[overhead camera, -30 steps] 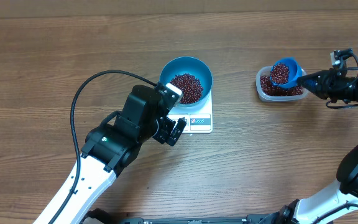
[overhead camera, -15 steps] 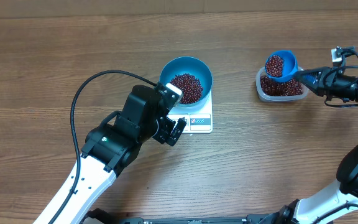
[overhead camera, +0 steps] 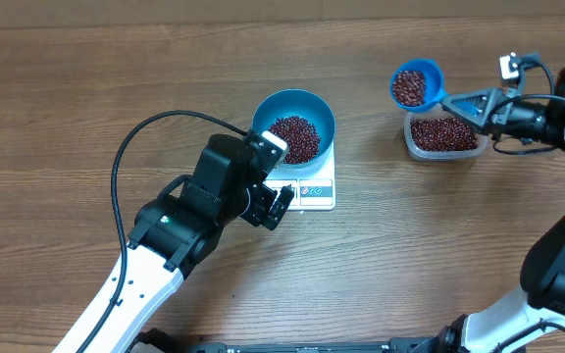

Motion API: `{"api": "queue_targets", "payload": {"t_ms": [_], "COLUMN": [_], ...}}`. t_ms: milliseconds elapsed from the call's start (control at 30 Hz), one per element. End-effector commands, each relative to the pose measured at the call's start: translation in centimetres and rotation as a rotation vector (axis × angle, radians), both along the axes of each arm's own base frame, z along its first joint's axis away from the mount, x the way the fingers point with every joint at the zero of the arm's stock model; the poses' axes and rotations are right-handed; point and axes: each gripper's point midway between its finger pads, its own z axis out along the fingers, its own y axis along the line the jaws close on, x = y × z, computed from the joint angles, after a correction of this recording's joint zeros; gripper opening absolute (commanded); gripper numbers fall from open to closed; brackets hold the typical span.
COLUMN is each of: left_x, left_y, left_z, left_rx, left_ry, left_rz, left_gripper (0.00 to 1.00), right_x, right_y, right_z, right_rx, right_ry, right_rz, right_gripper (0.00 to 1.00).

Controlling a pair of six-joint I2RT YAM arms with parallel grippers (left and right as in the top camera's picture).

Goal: Scoop item into bowl and weigh 150g on scale

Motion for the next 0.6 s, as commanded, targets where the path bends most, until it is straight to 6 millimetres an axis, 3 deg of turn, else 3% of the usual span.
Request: {"api": "queue_targets", "payload": {"t_ms": [0, 200, 567], "left_x": [0.0, 0.0, 0.0], "left_y": [0.1, 0.1, 0.1], "left_z": [0.6, 0.6, 0.6], "left_rx": [-0.004, -0.004, -0.004], "left_ry": [-0.018, -0.018, -0.018], "left_rz": [-0.004, -0.004, -0.004], "left_gripper": [1.0, 1.0, 1.0], "right_x": [-0.7, -0.8, 1.1], "right_y": [2.6, 5.4, 10.3], "right_z": [5.7, 7.4, 5.4], "right_rx": [0.003, -0.037, -0.226], "right_ry": [-0.146, -0.176, -0.096], "right_rz": [0.06, 0.105, 0.079], "right_gripper": [0.04, 0.04, 0.04]}}
